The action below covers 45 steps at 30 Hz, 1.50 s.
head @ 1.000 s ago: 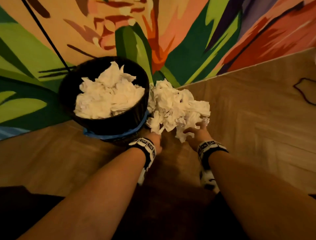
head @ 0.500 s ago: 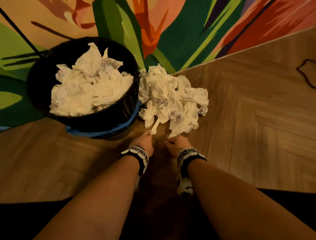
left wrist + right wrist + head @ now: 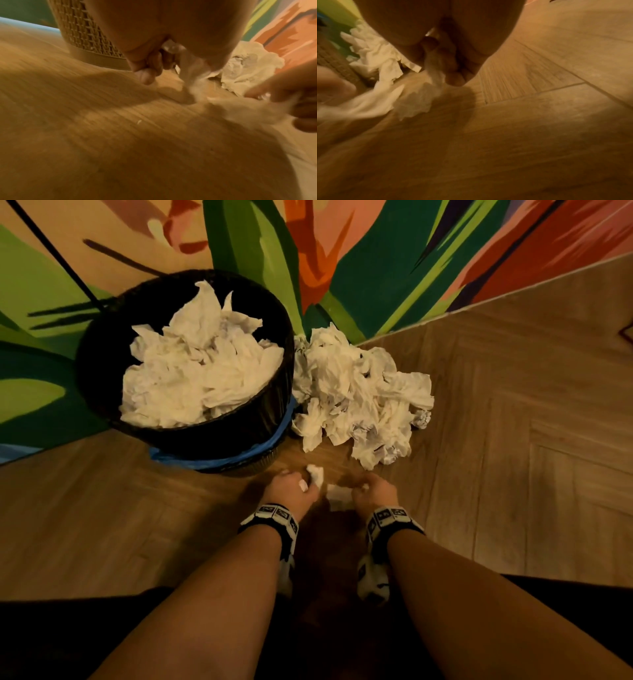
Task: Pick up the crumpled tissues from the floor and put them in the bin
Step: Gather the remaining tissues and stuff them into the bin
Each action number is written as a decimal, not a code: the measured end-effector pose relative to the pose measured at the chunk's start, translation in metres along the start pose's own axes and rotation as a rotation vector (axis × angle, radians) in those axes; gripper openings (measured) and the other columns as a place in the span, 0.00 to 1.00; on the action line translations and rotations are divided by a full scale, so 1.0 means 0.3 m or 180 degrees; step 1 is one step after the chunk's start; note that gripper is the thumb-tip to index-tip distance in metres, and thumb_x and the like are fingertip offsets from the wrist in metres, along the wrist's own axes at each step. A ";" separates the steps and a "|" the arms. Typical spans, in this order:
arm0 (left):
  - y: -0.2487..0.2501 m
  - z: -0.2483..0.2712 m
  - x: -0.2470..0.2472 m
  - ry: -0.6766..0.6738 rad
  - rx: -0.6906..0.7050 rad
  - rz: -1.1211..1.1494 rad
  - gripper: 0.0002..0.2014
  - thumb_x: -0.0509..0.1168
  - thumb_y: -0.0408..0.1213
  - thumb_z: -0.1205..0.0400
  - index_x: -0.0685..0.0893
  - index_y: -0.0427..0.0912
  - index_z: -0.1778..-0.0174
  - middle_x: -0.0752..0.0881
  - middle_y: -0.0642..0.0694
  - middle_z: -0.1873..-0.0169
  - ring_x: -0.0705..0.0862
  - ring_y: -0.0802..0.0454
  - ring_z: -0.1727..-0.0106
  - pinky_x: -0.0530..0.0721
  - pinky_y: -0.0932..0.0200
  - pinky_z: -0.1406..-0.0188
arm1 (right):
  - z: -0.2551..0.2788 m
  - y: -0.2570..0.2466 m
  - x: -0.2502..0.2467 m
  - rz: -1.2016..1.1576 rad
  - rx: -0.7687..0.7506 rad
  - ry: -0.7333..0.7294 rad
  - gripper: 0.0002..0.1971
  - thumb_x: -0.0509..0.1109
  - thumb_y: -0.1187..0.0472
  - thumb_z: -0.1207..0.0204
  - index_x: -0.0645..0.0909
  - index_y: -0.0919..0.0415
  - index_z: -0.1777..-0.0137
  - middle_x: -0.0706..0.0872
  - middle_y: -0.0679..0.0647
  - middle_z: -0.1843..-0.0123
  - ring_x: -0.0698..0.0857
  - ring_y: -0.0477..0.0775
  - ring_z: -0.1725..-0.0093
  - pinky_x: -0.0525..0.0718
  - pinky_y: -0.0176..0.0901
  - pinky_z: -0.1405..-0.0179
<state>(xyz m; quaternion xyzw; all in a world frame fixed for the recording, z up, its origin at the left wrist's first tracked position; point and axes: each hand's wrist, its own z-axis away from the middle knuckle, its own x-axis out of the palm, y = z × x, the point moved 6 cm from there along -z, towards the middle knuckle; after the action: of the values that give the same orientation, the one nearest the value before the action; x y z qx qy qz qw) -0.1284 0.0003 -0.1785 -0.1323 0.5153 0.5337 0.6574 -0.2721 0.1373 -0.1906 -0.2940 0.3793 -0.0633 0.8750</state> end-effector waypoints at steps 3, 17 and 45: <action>0.026 -0.017 -0.009 0.0035 0.0103 -0.0004 0.11 0.63 0.37 0.17 0.80 0.40 0.41 0.77 0.38 0.34 0.80 0.39 0.38 0.78 0.50 0.43 | -0.008 0.003 -0.016 0.0282 -0.0003 0.0175 0.12 0.63 0.65 0.21 0.86 0.52 0.49 0.77 0.58 0.32 0.81 0.60 0.37 0.81 0.43 0.45; 0.059 -0.078 0.051 -0.1083 0.0455 -0.0766 0.37 0.53 0.27 0.17 0.46 0.52 0.14 0.36 0.63 0.16 0.63 0.44 0.19 0.73 0.40 0.26 | -0.062 -0.017 0.051 0.1566 -0.0369 -0.0882 0.43 0.67 0.70 0.23 0.48 0.51 0.13 0.37 0.44 0.13 0.57 0.55 0.15 0.65 0.49 0.20; 0.072 0.019 0.053 -0.0502 0.0223 -0.1130 0.15 0.52 0.34 0.14 0.82 0.47 0.39 0.83 0.42 0.41 0.82 0.42 0.40 0.82 0.48 0.49 | 0.000 -0.196 -0.116 -0.0441 -0.0511 0.0501 0.21 0.66 0.44 0.20 0.83 0.55 0.33 0.89 0.56 0.43 0.87 0.55 0.46 0.81 0.38 0.48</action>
<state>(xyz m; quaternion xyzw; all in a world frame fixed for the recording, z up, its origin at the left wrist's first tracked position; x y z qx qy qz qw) -0.1451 0.0220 -0.1808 -0.1559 0.4491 0.3998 0.7837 -0.2900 0.1008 -0.1359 -0.3827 0.4294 -0.1159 0.8097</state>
